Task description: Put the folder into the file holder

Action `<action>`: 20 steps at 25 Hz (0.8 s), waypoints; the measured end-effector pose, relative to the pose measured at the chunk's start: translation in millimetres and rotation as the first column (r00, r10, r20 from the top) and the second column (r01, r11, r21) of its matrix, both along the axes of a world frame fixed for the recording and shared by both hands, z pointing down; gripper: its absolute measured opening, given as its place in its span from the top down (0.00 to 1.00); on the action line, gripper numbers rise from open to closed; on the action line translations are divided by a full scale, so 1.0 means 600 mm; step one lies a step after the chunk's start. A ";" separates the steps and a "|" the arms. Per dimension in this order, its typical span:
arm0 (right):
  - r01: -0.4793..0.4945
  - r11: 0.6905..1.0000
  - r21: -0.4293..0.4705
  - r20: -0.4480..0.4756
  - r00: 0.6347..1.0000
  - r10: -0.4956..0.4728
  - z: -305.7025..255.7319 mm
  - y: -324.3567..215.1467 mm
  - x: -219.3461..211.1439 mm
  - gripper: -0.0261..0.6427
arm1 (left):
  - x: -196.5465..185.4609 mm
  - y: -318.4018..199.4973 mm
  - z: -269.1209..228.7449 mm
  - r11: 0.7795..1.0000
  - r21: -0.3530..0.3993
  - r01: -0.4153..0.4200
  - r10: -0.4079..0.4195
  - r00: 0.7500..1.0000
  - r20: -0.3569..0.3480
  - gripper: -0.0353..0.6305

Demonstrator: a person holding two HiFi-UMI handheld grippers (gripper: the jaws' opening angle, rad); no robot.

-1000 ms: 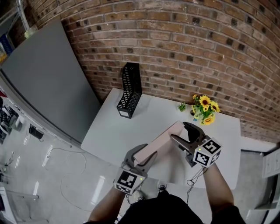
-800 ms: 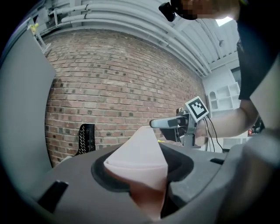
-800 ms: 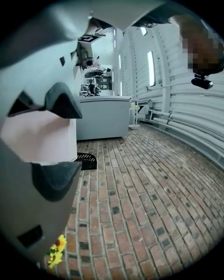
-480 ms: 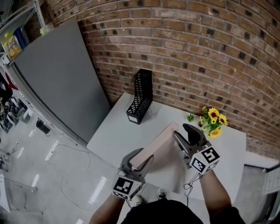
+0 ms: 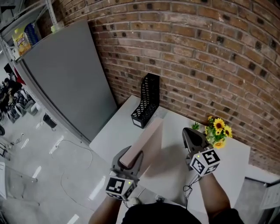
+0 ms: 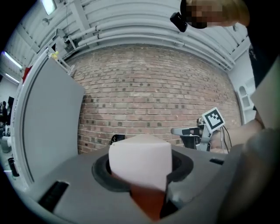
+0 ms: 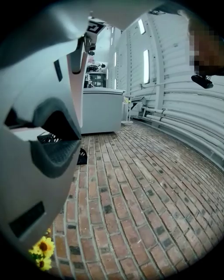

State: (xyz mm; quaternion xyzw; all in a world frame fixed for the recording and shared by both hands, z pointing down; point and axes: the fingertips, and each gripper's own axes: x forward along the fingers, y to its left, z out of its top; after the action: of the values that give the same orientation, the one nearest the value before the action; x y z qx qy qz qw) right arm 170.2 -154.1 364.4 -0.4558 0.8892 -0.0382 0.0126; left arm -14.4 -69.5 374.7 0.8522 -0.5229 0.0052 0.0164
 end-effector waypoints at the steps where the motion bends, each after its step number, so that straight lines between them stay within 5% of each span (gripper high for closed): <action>1: 0.000 1.000 -0.006 0.005 1.000 0.000 0.000 -0.005 0.001 0.96 | -0.004 -0.003 -0.005 1.000 0.007 0.016 -0.016 1.000 0.002 0.69; 11: 0.024 0.999 -0.044 0.038 0.999 -0.022 0.006 -0.036 -0.018 0.96 | -0.054 -0.049 -0.063 0.991 -0.003 0.133 -0.133 0.991 0.027 0.69; 20: -0.042 0.997 -0.062 0.042 0.998 0.045 0.013 -0.084 -0.018 0.96 | -0.101 -0.149 -0.107 0.992 -0.003 0.125 -0.125 0.992 0.000 0.69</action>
State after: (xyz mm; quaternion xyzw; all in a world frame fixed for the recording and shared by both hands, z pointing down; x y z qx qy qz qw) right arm 159.4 -204.2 372.0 -0.4744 0.8769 -0.0748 0.0189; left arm -75.2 -158.8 310.5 0.8178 -0.5752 0.0048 0.0179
